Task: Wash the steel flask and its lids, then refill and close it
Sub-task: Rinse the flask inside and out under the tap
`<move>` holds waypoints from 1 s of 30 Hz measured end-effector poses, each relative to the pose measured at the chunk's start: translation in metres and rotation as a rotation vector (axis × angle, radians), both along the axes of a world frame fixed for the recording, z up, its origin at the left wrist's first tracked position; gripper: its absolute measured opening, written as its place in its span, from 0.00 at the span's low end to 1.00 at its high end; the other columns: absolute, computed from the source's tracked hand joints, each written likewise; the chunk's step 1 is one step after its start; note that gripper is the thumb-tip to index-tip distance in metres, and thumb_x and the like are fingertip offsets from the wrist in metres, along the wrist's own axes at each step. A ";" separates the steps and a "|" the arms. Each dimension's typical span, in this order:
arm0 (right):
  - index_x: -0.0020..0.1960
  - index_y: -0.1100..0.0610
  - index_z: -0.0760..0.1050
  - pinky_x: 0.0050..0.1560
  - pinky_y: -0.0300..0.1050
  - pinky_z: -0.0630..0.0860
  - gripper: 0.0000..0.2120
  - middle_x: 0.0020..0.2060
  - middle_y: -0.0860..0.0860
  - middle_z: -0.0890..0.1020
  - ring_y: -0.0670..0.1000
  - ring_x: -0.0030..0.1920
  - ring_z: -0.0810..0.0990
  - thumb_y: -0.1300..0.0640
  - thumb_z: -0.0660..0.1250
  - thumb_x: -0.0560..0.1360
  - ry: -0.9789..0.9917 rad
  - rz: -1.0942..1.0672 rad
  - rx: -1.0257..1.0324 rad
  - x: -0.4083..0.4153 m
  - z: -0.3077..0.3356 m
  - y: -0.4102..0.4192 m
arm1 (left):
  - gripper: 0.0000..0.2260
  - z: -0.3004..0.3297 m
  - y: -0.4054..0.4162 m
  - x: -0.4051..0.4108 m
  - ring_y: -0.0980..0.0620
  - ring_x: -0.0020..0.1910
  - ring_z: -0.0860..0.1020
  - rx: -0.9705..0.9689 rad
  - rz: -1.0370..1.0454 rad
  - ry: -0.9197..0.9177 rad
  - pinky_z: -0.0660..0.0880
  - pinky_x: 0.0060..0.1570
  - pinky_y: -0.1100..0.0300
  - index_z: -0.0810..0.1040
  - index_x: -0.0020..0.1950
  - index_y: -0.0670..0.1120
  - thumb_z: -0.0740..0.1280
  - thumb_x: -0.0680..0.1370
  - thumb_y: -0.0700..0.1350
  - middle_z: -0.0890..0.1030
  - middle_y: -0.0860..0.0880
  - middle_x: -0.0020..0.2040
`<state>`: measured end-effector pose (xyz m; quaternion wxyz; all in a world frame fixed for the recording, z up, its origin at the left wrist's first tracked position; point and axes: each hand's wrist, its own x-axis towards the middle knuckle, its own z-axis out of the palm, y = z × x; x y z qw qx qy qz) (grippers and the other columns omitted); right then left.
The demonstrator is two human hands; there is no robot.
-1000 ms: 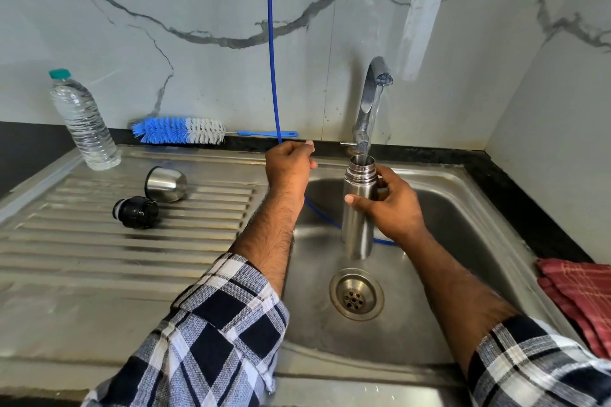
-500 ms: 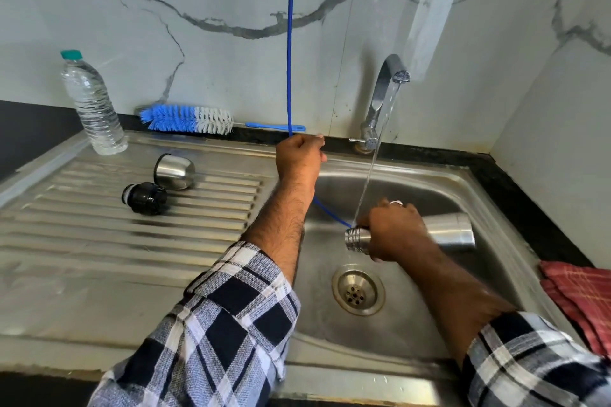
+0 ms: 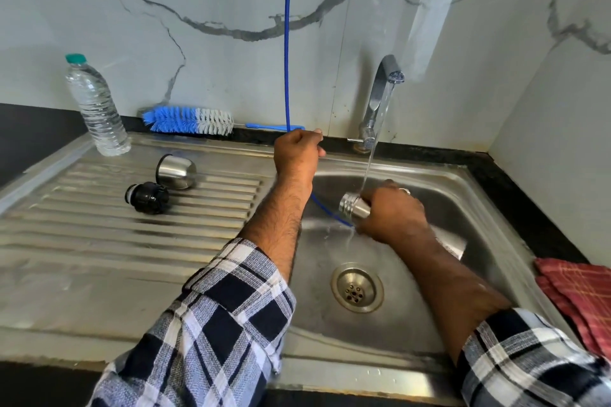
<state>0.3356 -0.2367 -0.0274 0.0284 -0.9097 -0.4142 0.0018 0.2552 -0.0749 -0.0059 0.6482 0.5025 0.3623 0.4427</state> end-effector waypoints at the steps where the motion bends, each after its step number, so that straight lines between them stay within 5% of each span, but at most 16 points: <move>1: 0.66 0.42 0.79 0.58 0.55 0.81 0.27 0.56 0.51 0.78 0.56 0.54 0.81 0.41 0.79 0.68 0.094 -0.038 0.129 0.004 0.003 -0.001 | 0.08 0.003 -0.001 -0.002 0.57 0.22 0.71 0.018 -0.001 -0.011 0.65 0.30 0.62 0.82 0.40 0.44 0.73 0.79 0.42 0.80 0.47 0.29; 4: 0.63 0.47 0.78 0.50 0.49 0.80 0.27 0.51 0.48 0.82 0.52 0.49 0.83 0.42 0.82 0.67 0.348 -0.110 0.508 0.014 0.002 -0.004 | 0.08 0.015 -0.011 -0.011 0.57 0.23 0.73 0.128 -0.003 -0.018 0.67 0.25 0.65 0.81 0.41 0.44 0.72 0.80 0.41 0.80 0.46 0.31; 6: 0.62 0.48 0.75 0.54 0.52 0.82 0.28 0.50 0.47 0.83 0.53 0.51 0.84 0.43 0.82 0.68 0.485 -0.152 0.643 0.015 0.000 0.000 | 0.08 0.014 -0.018 -0.019 0.57 0.25 0.75 0.206 -0.013 0.009 0.70 0.25 0.66 0.81 0.41 0.44 0.72 0.80 0.40 0.81 0.46 0.31; 10: 0.74 0.42 0.63 0.56 0.58 0.84 0.40 0.54 0.48 0.80 0.54 0.52 0.83 0.47 0.82 0.70 0.686 -0.129 0.801 0.016 0.012 0.009 | 0.08 0.000 -0.022 -0.037 0.52 0.33 0.81 0.290 0.004 0.139 0.79 0.40 0.57 0.84 0.38 0.51 0.76 0.74 0.52 0.85 0.50 0.34; 12: 0.73 0.40 0.65 0.51 0.60 0.86 0.37 0.56 0.49 0.80 0.56 0.54 0.83 0.48 0.82 0.71 0.723 -0.150 0.914 0.020 0.019 0.013 | 0.09 -0.007 -0.020 -0.046 0.51 0.40 0.84 0.359 0.045 0.265 0.81 0.46 0.55 0.85 0.41 0.51 0.76 0.73 0.56 0.86 0.53 0.37; 15: 0.69 0.47 0.70 0.37 0.61 0.86 0.30 0.57 0.49 0.80 0.59 0.56 0.83 0.52 0.81 0.73 1.047 -0.302 1.236 0.028 0.027 0.018 | 0.10 -0.013 -0.022 -0.055 0.54 0.47 0.85 0.436 0.098 0.387 0.80 0.51 0.58 0.83 0.45 0.51 0.75 0.77 0.57 0.86 0.56 0.43; 19: 0.69 0.51 0.68 0.38 0.59 0.86 0.28 0.59 0.56 0.80 0.62 0.56 0.84 0.50 0.78 0.77 1.388 -0.456 1.475 0.027 0.022 0.023 | 0.24 -0.006 -0.033 -0.054 0.49 0.47 0.85 0.207 0.024 0.389 0.85 0.50 0.45 0.82 0.49 0.53 0.70 0.73 0.73 0.85 0.53 0.49; 22: 0.67 0.56 0.73 0.39 0.55 0.87 0.26 0.57 0.56 0.81 0.61 0.54 0.85 0.42 0.75 0.78 1.328 -0.480 1.462 0.025 0.017 0.031 | 0.26 0.004 -0.039 -0.055 0.41 0.44 0.89 -0.090 -0.126 0.139 0.86 0.41 0.41 0.76 0.63 0.51 0.75 0.74 0.66 0.80 0.53 0.60; 25: 0.50 0.53 0.79 0.51 0.58 0.86 0.20 0.48 0.53 0.84 0.56 0.51 0.85 0.35 0.73 0.76 0.899 -0.428 1.201 0.027 0.008 0.034 | 0.28 0.004 -0.030 -0.061 0.40 0.41 0.87 -0.155 -0.043 0.046 0.86 0.41 0.41 0.74 0.64 0.45 0.80 0.73 0.58 0.82 0.41 0.61; 30: 0.58 0.45 0.75 0.47 0.54 0.85 0.19 0.50 0.48 0.82 0.53 0.51 0.85 0.36 0.75 0.74 0.708 -0.057 1.192 0.039 0.005 0.026 | 0.19 0.007 -0.023 -0.065 0.41 0.46 0.87 -0.188 -0.080 0.019 0.84 0.37 0.49 0.79 0.60 0.46 0.77 0.75 0.55 0.83 0.38 0.59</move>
